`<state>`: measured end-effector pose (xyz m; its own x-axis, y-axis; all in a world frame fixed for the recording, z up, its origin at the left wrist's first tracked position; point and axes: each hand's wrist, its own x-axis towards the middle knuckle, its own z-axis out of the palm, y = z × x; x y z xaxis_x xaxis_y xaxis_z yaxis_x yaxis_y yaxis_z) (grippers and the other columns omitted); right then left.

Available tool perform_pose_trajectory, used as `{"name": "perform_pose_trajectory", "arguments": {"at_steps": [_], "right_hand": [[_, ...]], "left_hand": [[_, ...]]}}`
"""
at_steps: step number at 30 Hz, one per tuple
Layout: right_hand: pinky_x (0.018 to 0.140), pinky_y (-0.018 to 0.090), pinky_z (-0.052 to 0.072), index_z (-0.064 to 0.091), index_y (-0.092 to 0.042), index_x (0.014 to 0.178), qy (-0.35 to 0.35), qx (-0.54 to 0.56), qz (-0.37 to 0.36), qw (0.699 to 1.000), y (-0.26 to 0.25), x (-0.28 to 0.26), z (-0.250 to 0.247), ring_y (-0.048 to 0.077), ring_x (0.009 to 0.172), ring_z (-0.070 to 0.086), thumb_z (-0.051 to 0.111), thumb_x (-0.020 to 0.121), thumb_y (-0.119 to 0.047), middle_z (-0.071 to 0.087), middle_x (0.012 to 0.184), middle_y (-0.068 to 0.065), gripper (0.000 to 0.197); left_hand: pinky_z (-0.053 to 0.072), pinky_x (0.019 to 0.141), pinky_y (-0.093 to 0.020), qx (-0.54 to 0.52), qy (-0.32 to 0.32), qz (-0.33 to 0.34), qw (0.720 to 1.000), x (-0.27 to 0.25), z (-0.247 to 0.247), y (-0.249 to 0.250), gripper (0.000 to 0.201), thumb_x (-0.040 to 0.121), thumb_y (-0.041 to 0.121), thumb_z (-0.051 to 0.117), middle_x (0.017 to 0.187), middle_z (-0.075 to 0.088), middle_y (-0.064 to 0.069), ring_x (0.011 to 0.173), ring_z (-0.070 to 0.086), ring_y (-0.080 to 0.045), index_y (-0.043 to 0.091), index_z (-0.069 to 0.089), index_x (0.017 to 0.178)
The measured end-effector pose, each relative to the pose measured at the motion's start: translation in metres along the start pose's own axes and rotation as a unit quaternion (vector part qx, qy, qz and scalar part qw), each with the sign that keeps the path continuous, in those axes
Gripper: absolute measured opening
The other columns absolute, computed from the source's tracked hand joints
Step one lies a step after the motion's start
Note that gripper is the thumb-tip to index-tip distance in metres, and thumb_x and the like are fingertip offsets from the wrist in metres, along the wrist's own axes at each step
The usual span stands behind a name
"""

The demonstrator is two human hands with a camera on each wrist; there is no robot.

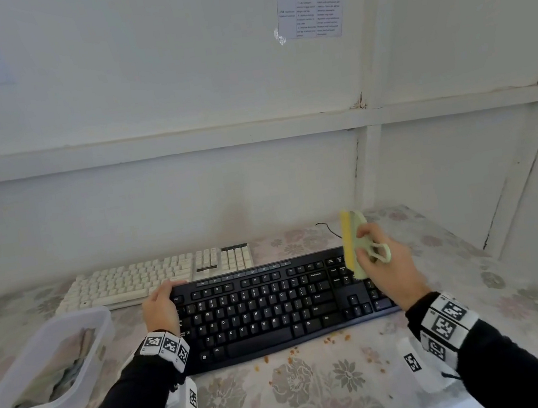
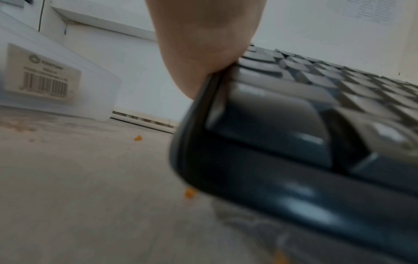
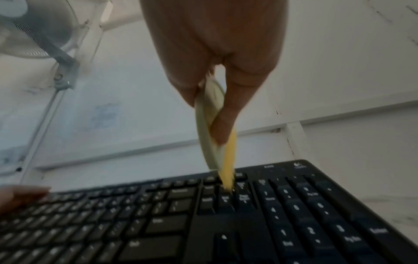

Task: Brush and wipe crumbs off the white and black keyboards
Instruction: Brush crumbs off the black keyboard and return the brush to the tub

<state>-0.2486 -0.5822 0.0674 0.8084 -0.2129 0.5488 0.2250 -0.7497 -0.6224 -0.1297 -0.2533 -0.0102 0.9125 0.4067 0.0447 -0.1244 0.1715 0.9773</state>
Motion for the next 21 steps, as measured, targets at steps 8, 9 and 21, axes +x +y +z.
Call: {"name": "perform_pose_trajectory", "arguments": {"at_steps": [8,9,21], "right_hand": [[0.039,0.014,0.033,0.039,-0.036,0.073,-0.187,-0.102,0.064,0.975,0.020,-0.013,-0.001,0.009,0.044,0.032,0.046,0.078,0.007,0.038,0.055,-0.003,0.044],[0.037,0.013,0.032,0.039,-0.036,0.071,-0.215,-0.113,0.079,0.967,0.021,-0.015,-0.003,0.009,0.046,0.033,0.045,0.077,0.007,0.039,0.058,-0.003,0.044],[0.043,0.013,0.036,0.046,-0.031,0.093,-0.060,-0.051,0.016,0.997,0.026,-0.004,-0.007,0.008,0.045,0.038,0.053,0.087,-0.002,0.044,0.055,-0.005,0.031]], "left_hand": [[0.046,0.079,-0.036,0.018,-0.001,-0.002,1.000,0.001,-0.002,-0.001,0.036,0.096,0.016,0.042,0.072,0.062,-0.008,0.071,0.057,-0.023,0.014,0.068,0.072],[0.046,0.081,-0.037,0.020,0.000,-0.003,1.000,0.003,-0.002,-0.003,0.036,0.096,0.017,0.042,0.073,0.062,-0.008,0.073,0.057,-0.025,0.014,0.069,0.072],[0.047,0.090,-0.048,0.035,-0.002,-0.003,0.999,0.001,-0.003,-0.001,0.034,0.095,0.022,0.045,0.080,0.063,-0.015,0.083,0.057,-0.030,0.017,0.071,0.073]]}}
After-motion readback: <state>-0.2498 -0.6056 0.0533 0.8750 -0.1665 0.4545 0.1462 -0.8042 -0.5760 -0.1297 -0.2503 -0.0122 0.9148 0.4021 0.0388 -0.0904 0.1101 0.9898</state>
